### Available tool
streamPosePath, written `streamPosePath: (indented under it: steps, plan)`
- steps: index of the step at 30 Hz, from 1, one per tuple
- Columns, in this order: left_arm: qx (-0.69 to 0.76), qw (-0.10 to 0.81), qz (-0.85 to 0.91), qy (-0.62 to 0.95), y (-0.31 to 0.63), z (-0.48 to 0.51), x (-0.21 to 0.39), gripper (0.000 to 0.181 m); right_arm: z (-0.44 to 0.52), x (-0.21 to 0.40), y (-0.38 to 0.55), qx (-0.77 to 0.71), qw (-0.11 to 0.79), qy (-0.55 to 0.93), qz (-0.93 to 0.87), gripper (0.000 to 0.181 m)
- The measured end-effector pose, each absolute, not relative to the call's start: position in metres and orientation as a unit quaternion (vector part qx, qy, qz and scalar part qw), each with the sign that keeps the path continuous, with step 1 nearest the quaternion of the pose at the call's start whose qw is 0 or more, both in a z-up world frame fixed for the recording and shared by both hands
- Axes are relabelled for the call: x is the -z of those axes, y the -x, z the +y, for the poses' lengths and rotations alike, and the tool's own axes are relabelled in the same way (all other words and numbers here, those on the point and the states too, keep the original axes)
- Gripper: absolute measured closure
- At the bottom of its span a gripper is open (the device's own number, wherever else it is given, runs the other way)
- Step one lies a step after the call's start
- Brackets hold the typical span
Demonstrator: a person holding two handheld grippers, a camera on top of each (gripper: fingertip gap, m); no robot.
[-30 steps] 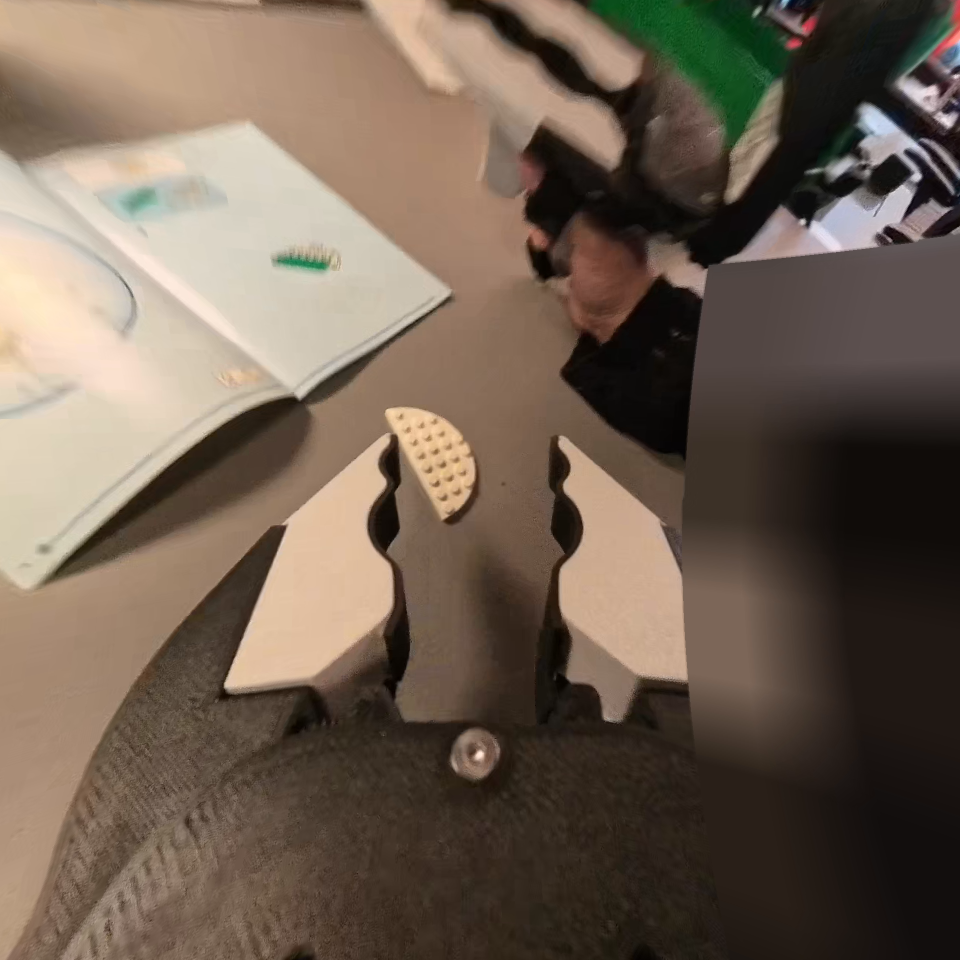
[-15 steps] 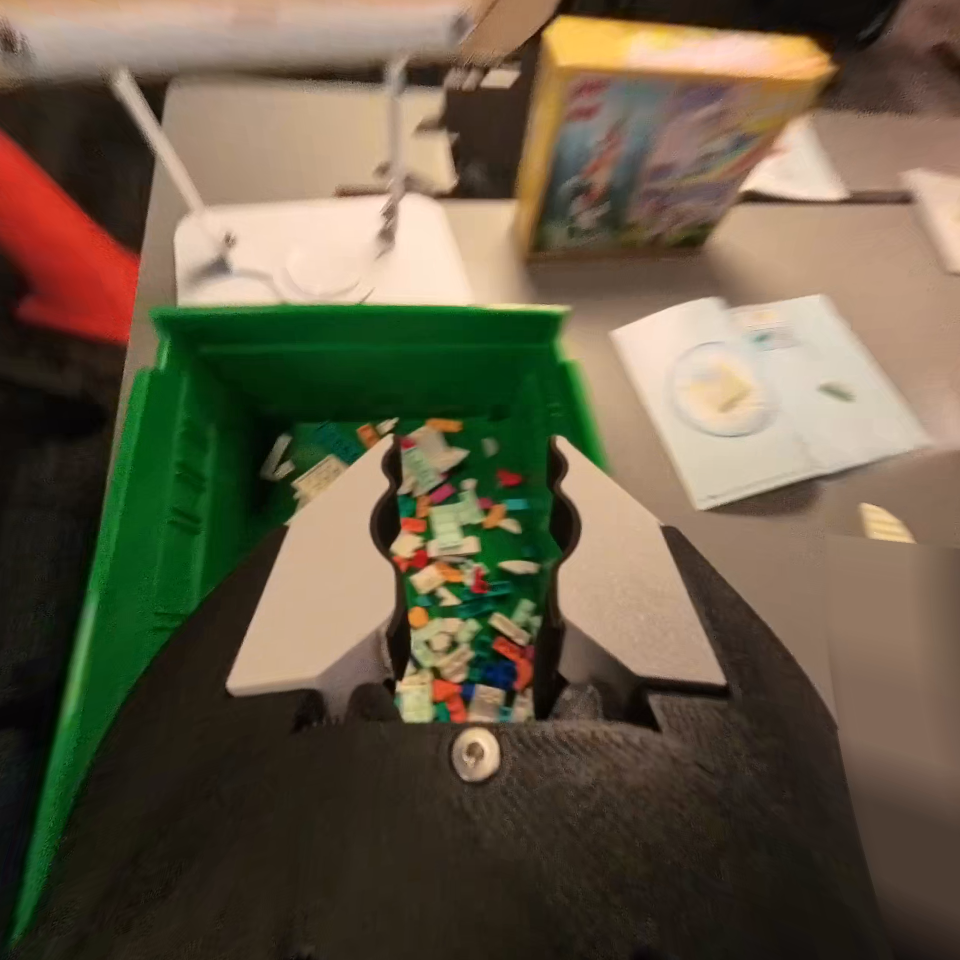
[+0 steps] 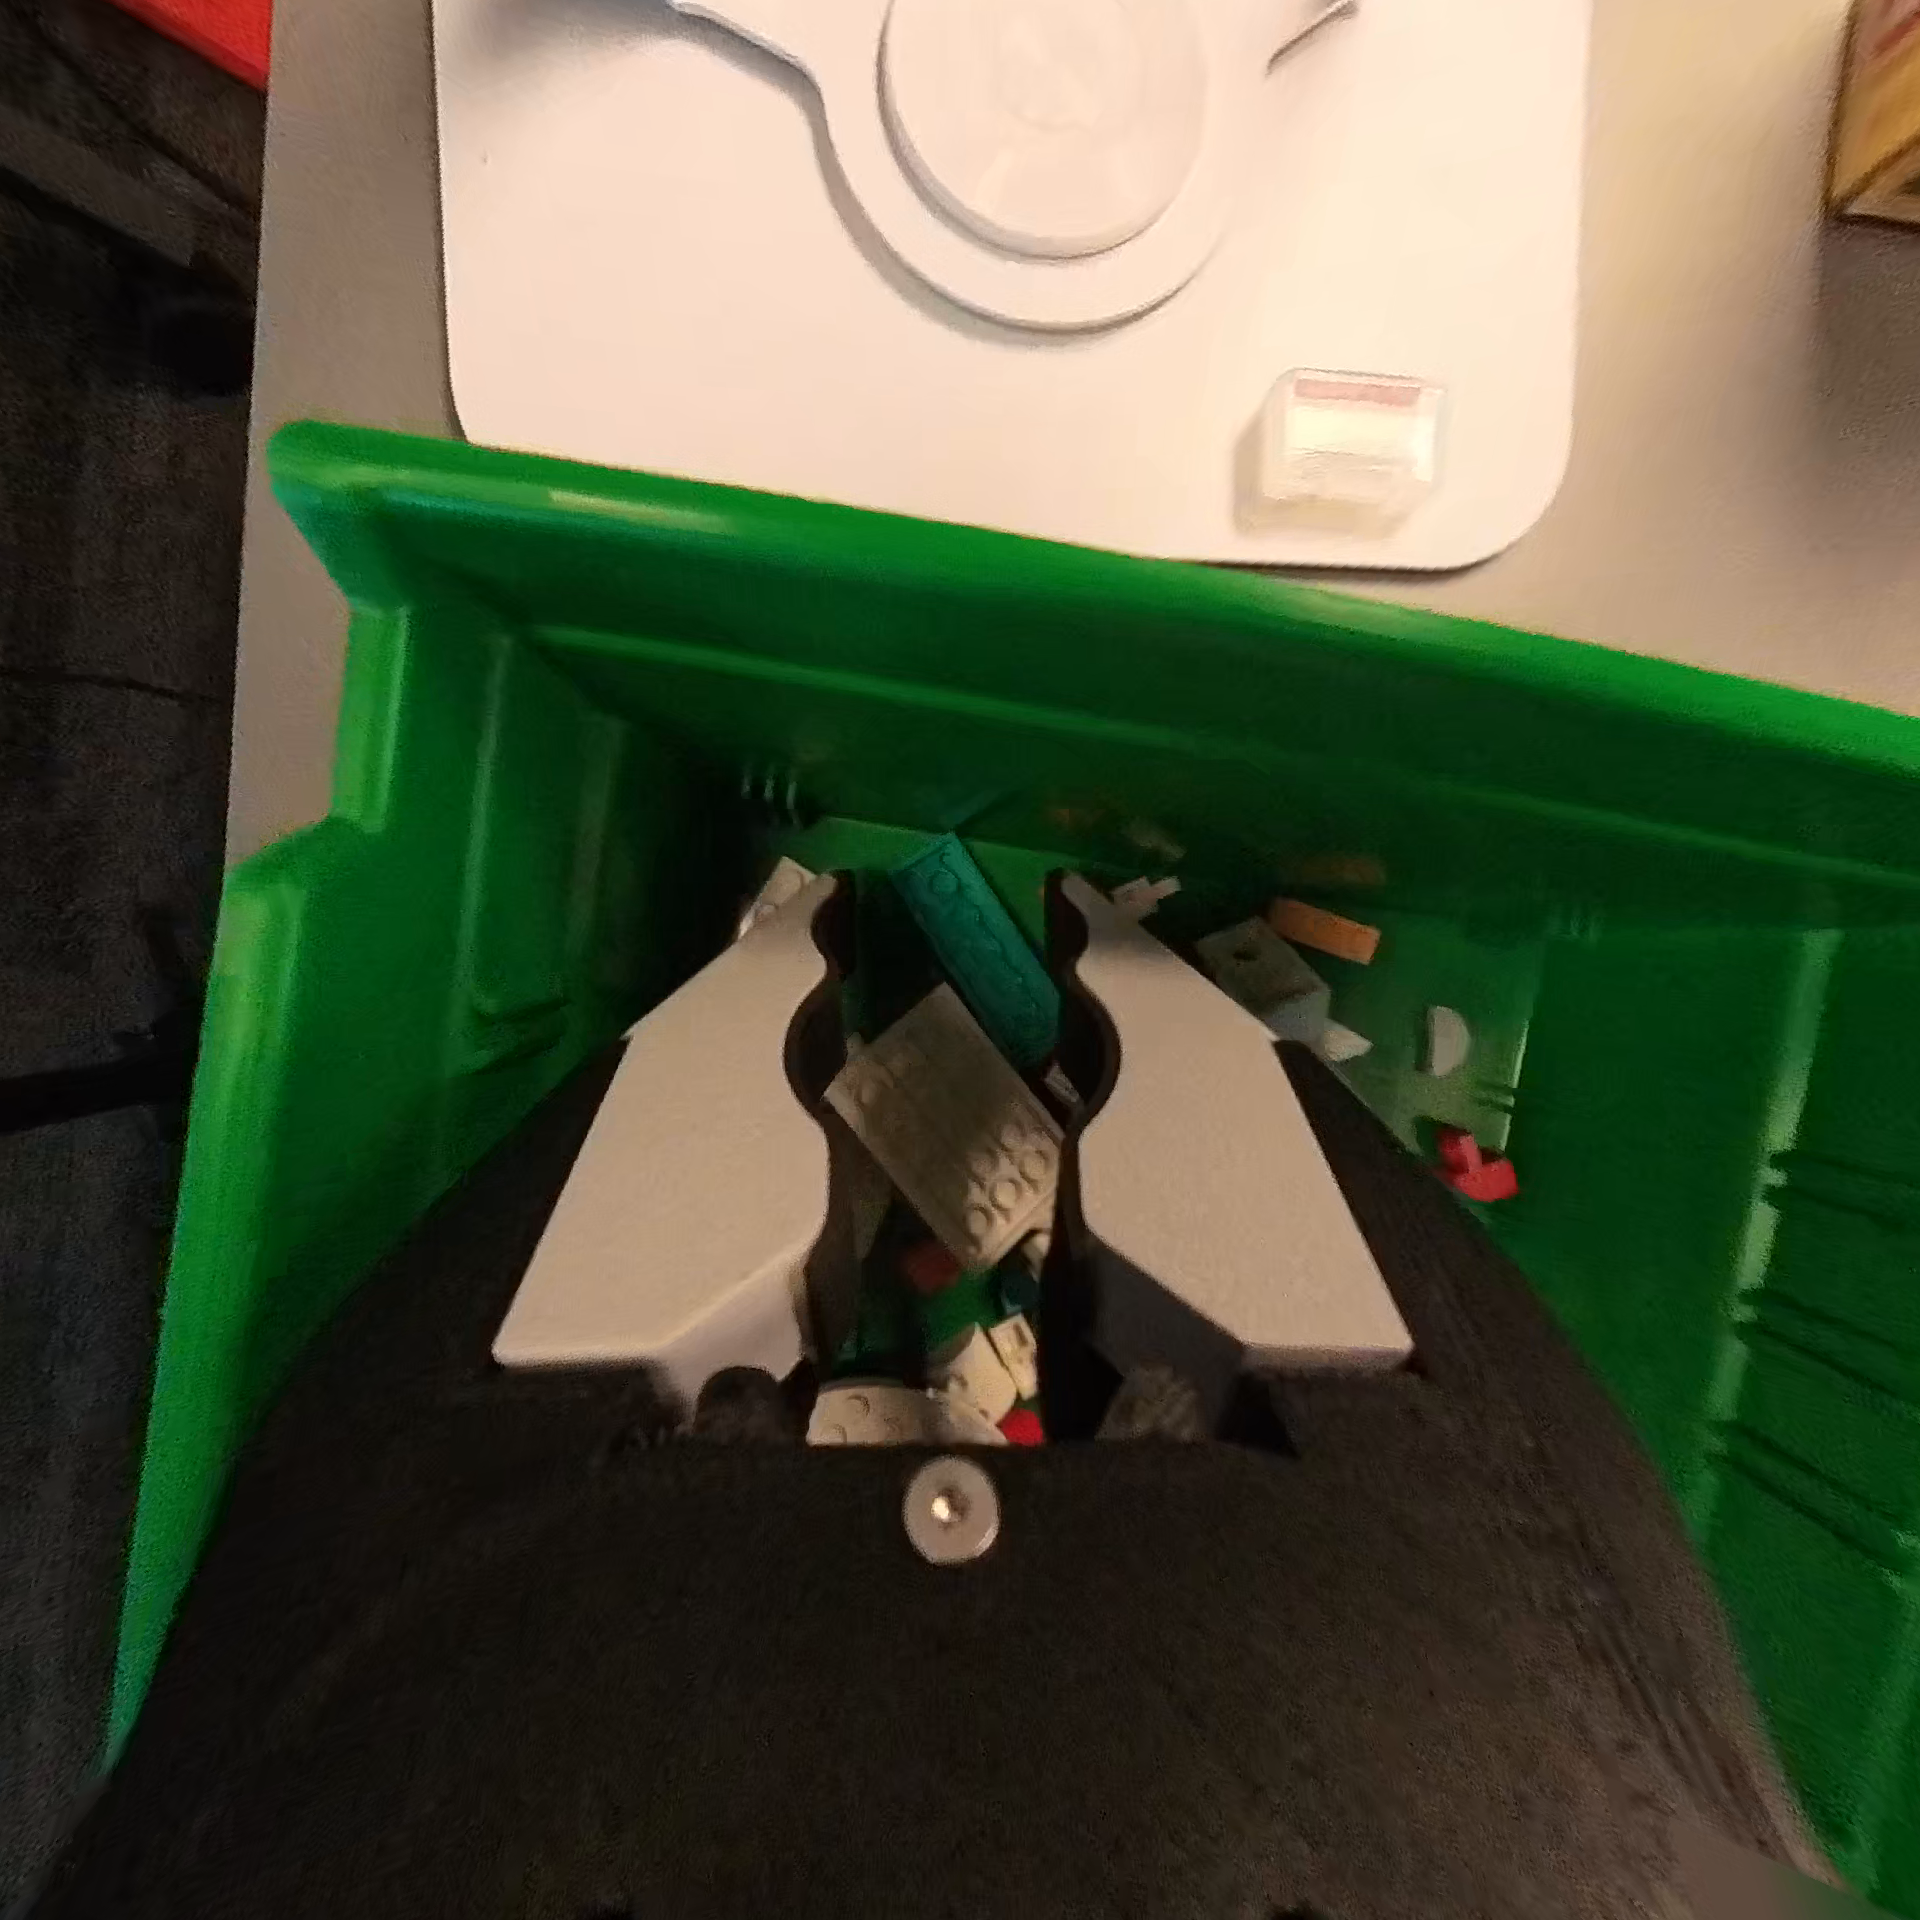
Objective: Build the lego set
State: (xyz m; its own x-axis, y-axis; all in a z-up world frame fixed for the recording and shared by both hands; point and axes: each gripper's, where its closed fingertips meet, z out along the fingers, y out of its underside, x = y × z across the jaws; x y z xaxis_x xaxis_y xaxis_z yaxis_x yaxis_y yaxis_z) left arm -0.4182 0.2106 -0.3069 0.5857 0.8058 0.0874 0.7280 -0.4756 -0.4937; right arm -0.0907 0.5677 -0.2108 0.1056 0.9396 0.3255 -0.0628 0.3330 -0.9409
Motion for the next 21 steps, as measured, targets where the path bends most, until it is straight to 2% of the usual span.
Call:
streamPosePath:
  steps: [10, 15, 21]
  plan:
    - [-0.068, 0.218, -0.456, 0.860, 0.414, 0.211, 0.315, 0.151, 0.571, 0.209, 0.089, -0.414, 0.619, 0.418, -0.521, 0.168]
    - [-0.073, 0.245, -0.468, 0.846, 0.419, 0.210, 0.307, 0.156, 0.571, 0.208, 0.089, -0.415, 0.618, 0.418, -0.520, 0.169]
    - [-0.070, 0.229, -0.475, 0.847, 0.418, 0.206, 0.318, 0.156, 0.571, 0.209, 0.089, -0.415, 0.618, 0.418, -0.520, 0.169]
